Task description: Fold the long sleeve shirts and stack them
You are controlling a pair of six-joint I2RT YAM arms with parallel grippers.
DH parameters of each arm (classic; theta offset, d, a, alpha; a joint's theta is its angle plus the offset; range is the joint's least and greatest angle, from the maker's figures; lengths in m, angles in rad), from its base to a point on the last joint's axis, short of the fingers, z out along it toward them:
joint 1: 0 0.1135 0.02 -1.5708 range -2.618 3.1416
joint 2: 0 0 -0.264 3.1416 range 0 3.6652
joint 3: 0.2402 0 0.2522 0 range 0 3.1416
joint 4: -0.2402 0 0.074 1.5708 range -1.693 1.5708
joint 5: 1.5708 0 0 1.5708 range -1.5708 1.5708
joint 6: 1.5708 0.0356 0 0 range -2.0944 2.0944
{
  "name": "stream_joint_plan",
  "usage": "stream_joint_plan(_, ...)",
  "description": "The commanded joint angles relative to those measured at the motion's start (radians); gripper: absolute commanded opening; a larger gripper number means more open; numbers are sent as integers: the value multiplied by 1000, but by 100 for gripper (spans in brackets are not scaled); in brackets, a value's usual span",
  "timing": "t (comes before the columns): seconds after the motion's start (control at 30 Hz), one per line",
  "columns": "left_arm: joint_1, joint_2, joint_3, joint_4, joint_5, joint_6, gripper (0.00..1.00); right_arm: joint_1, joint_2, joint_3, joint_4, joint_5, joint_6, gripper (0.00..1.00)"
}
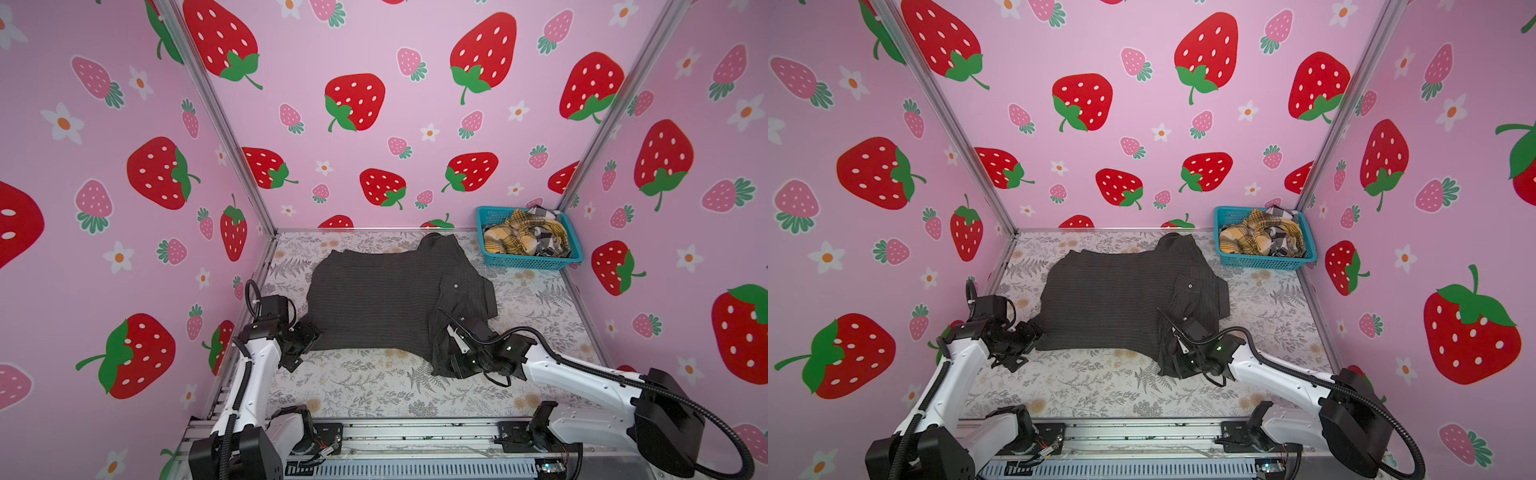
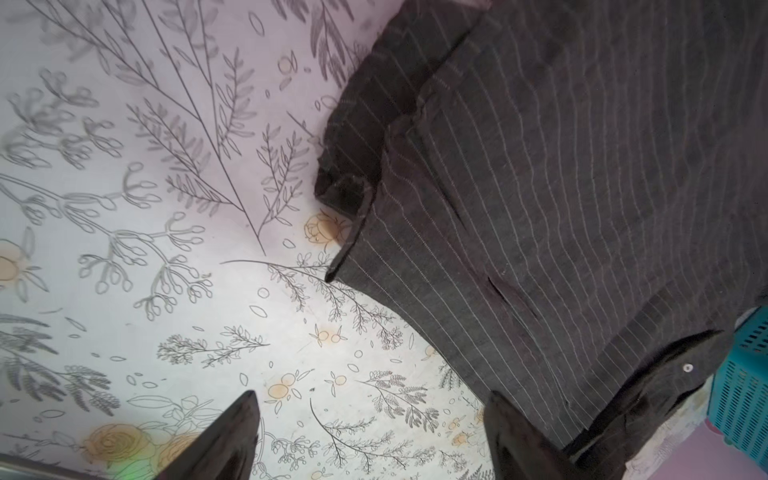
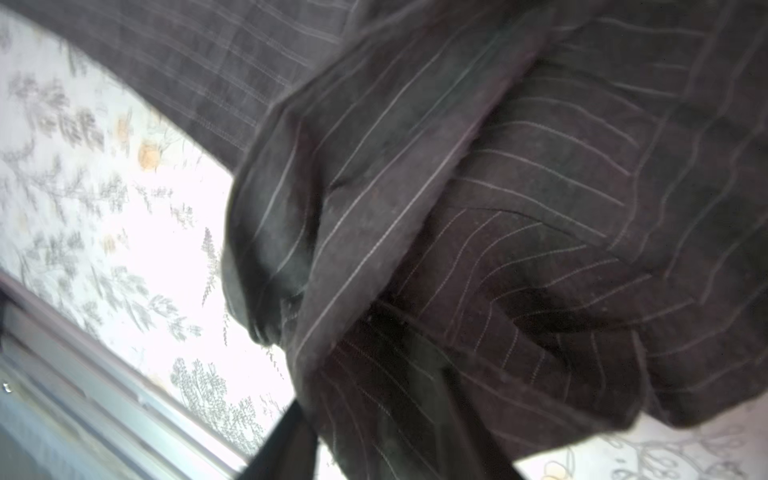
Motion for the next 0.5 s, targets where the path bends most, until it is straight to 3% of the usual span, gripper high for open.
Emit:
stream_joint_plan(0.0, 38, 29, 19, -32, -48, -13, 87, 7, 20, 43, -14, 70, 29, 65)
stream_joint_plan(0.07, 65, 55, -7, 10, 5, -22, 83, 7, 14, 61, -34, 103, 38, 69)
stream_joint_plan(0.23, 76, 126, -16, 86, 52, -33, 63, -31, -72, 162, -115, 192, 52, 71)
stream_joint_plan(0.33, 74, 165, 5, 116, 86, -42, 51, -153, -114, 213, -141, 201, 33, 75)
stream_joint_plan(0.4, 60, 186, 25, 130, 96, -55, 38, -267, -92, 226, -149, 175, 15, 70)
stream_joint_plan(0.47, 29, 207, 50, 135, 81, -65, 31, -353, -44, 234, -142, 139, 1, 62)
